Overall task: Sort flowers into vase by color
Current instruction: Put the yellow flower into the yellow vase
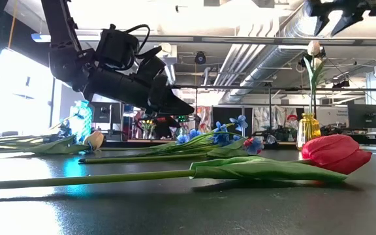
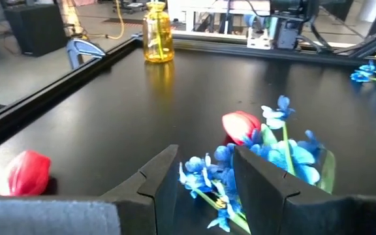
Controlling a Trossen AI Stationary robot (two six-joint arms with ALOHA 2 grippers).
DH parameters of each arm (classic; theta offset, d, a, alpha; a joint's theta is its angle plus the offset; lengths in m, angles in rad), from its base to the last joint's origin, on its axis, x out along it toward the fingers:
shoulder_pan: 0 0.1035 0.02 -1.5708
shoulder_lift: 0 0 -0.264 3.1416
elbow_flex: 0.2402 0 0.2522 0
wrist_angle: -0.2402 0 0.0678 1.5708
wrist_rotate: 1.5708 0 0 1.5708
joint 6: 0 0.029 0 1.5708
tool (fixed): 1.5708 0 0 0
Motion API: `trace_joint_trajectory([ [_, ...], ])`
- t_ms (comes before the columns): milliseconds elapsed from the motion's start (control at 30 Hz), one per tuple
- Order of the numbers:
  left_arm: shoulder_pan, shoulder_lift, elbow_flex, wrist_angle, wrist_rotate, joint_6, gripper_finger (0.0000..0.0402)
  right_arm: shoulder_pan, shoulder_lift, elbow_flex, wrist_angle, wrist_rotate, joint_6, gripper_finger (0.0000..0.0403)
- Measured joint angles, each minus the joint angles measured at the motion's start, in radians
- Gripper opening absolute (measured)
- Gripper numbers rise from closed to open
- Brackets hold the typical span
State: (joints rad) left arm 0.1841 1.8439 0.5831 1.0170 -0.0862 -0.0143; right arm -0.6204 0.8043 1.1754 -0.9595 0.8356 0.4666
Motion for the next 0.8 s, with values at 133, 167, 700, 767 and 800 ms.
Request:
trace_joint_trajectory([
  [133, 0.000, -0.005, 0.000, -0.006, -0.039, 0.018, 0.0133, 0.042, -0.036, 0.000, -0.003, -0.123, -0.048, 0.0220],
  [167, 0.000, -0.012, 0.000, -0.015, -0.049, 0.023, 0.0133, 0.056, -0.038, 0.000, -0.005, -0.164, -0.063, 0.0220],
  [700, 0.054, -0.282, 0.095, -0.525, -0.048, -0.008, 0.0133, 0.379, -0.033, -0.371, 0.251, -0.387, -0.038, 0.0220],
  [767, 0.053, -0.309, 0.121, -0.605, -0.040, -0.008, 0.0133, 0.418, -0.033, -0.441, 0.334, -0.388, -0.017, 0.0220],
  [800, 0.050, -0.319, 0.134, -0.632, -0.024, -0.005, 0.0133, 0.438, -0.033, -0.473, 0.373, -0.388, -0.007, 0.0220],
])
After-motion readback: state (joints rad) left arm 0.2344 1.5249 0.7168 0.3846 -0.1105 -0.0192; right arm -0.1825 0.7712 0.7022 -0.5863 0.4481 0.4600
